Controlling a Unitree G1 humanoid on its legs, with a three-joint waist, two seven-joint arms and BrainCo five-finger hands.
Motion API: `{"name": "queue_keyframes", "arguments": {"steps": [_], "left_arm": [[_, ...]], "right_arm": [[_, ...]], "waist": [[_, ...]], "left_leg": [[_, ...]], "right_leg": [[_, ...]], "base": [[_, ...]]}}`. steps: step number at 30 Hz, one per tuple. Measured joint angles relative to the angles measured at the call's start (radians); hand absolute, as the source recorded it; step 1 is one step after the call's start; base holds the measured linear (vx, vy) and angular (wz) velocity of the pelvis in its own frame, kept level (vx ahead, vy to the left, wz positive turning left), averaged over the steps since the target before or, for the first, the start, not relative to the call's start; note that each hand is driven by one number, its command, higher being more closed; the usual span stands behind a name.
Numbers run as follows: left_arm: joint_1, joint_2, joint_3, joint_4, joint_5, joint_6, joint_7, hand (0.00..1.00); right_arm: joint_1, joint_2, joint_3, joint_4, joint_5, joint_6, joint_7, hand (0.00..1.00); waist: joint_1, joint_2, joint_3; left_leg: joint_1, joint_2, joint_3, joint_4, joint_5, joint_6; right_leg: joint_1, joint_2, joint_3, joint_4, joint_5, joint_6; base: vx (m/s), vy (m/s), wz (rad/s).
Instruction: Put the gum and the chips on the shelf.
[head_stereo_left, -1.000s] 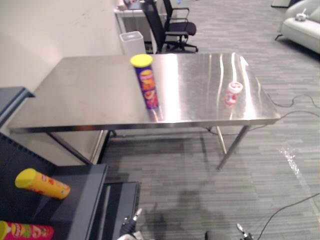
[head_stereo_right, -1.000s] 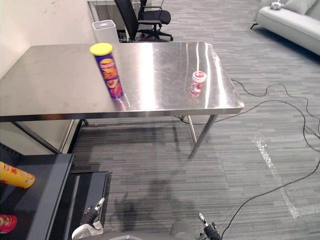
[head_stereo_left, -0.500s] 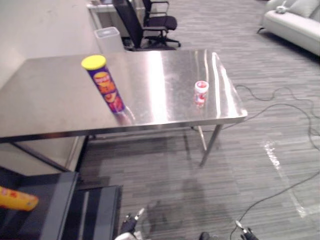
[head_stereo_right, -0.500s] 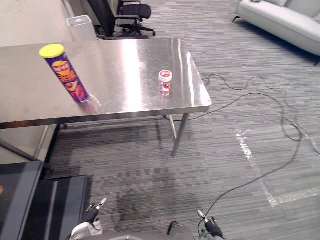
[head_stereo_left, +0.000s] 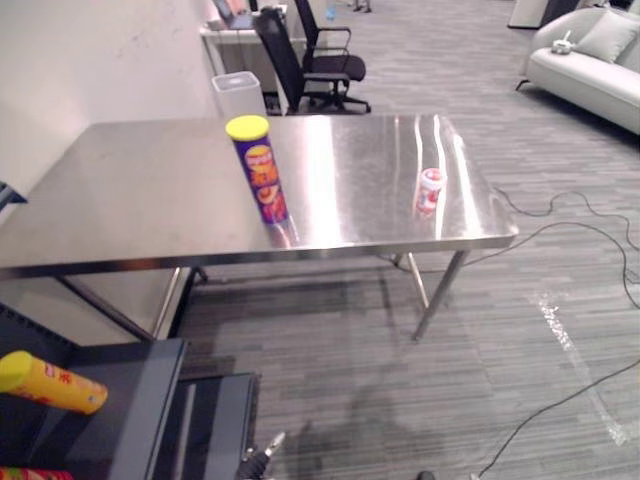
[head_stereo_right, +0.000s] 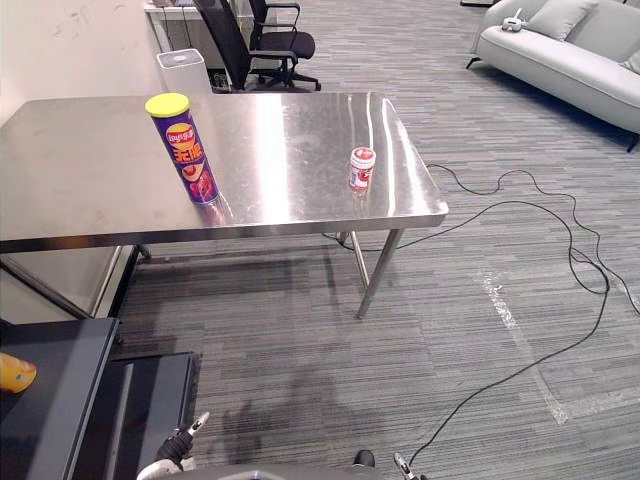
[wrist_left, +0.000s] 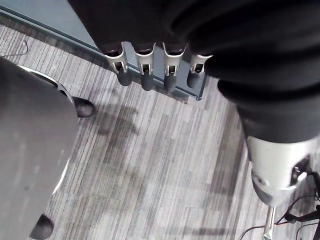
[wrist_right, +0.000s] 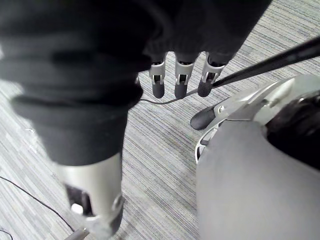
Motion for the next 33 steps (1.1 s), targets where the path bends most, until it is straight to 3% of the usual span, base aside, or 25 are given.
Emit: {"name": "queue_keyframes", "arguments": {"steps": [6, 11, 16, 21, 25, 33], "left_arm": [[0.001, 0.001, 0.029, 0.002, 0.001, 0.0, 0.001, 0.0], [0.006, 0.001, 0.042, -0.005, 0.026, 0.0, 0.004, 0.0], [0.043, -0.001, 0.039, -0.041, 0.05, -0.001, 0.0, 0.0], [0.045, 0.0, -0.011, -0.042, 0.078, -0.001, -0.011, 0.0], [0.044, 0.003, -0.05, -0.046, 0.078, -0.001, -0.026, 0.0], [0.044, 0.012, -0.094, -0.056, 0.078, -0.002, -0.027, 0.0]], "right_arm": [[0.0, 0.0, -0.011, 0.0, 0.004, -0.001, -0.011, 0.0], [-0.01, -0.029, -0.169, -0.035, 0.047, -0.002, -0.051, 0.0], [-0.04, -0.183, -0.359, -0.327, -0.005, -0.009, -0.119, 0.0], [-0.153, -0.383, -0.466, -0.495, -0.079, -0.068, -0.186, 0.0], [-0.258, -0.432, -0.464, -0.495, -0.116, -0.087, -0.216, 0.0], [-0.389, -0.48, -0.285, -0.481, -0.157, -0.085, -0.232, 0.0]], "waist": [[0.001, -0.004, -0.003], [0.0, -0.01, -0.014], [-0.021, -0.008, -0.032], [-0.023, 0.005, -0.047], [-0.022, 0.004, -0.048], [-0.02, 0.005, -0.048]], "left_leg": [[0.001, -0.005, -0.011, -0.009, 0.0, 0.0], [0.001, -0.011, -0.012, -0.011, 0.0, 0.001], [-0.015, -0.013, -0.012, -0.016, -0.002, 0.002], [-0.02, -0.01, -0.026, -0.019, -0.001, 0.002], [-0.031, -0.009, -0.06, -0.019, 0.001, 0.004], [-0.037, -0.012, -0.088, -0.016, 0.002, 0.006]], "right_leg": [[0.0, 0.0, -0.001, 0.0, 0.0, 0.0], [-0.002, -0.005, 0.007, 0.0, -0.002, -0.004], [-0.024, -0.007, 0.03, 0.008, -0.014, -0.023], [-0.045, -0.003, 0.034, 0.038, -0.028, -0.043], [-0.053, -0.001, 0.035, 0.058, -0.035, -0.054], [-0.057, -0.006, 0.057, 0.074, -0.035, -0.055]], "base": [[0.01, 0.005, 0.01], [0.0, 0.0, 0.0], [-0.03, 0.003, -0.07], [0.0, 0.0, 0.0], [0.01, 0.004, 0.15], [0.02, 0.014, 0.1]]}}
